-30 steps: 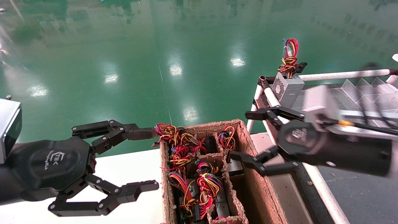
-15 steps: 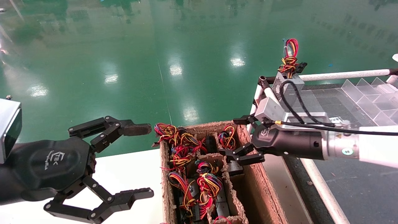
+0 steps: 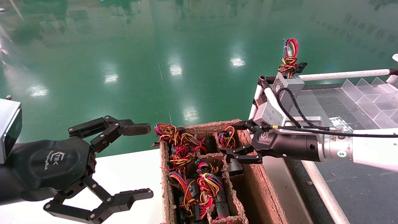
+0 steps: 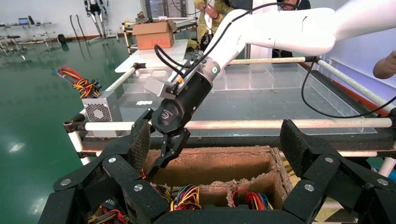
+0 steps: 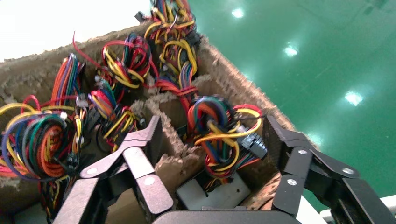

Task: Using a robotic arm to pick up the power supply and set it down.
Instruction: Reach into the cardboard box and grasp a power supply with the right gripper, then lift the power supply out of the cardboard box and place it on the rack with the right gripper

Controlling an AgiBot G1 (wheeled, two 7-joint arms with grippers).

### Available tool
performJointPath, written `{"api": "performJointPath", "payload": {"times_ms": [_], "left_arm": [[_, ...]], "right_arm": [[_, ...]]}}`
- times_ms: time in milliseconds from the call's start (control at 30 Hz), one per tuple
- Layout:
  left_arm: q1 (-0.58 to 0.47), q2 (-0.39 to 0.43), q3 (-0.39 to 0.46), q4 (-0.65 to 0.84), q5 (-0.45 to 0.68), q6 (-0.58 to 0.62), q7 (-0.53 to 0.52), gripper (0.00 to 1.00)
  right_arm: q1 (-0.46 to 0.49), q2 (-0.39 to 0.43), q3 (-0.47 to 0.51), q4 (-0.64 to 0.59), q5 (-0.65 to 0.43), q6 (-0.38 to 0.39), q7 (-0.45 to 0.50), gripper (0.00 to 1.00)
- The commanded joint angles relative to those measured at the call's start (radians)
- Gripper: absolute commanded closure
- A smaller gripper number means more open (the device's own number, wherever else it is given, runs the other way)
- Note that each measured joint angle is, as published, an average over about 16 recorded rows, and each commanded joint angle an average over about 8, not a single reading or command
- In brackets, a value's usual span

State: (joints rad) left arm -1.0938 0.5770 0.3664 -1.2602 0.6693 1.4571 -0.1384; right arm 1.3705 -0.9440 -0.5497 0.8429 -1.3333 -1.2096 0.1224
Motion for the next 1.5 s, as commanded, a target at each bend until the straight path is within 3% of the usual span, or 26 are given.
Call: {"api": "performJointPath", "payload": {"times_ms": [33, 900, 1267, 1500], "left_arm": [[0.0, 0.0, 0.0, 0.0, 0.0, 0.0, 0.0, 0.0], [0.0, 0.0, 0.0, 0.0, 0.0, 0.0, 0.0, 0.0], [0.0, 0.0, 0.0, 0.0, 0.0, 0.0, 0.0, 0.0], [0.0, 0.0, 0.0, 0.0, 0.0, 0.0, 0.0, 0.0]], "right_arm": [[-0.002, -0.004, -0.001, -0.006, -0.002, 0.003, -0.012, 1.0], [-0.022, -0.041, 0.008, -0.046, -0.017, 0.083, -0.095, 1.0], [-0.046, 0.013, 0.054, 0.053, 0.035, 0.094, -0.104, 1.0], [-0.016, 0.073, 0.098, 0.116, 0.102, 0.05, -0.062, 1.0]]}}
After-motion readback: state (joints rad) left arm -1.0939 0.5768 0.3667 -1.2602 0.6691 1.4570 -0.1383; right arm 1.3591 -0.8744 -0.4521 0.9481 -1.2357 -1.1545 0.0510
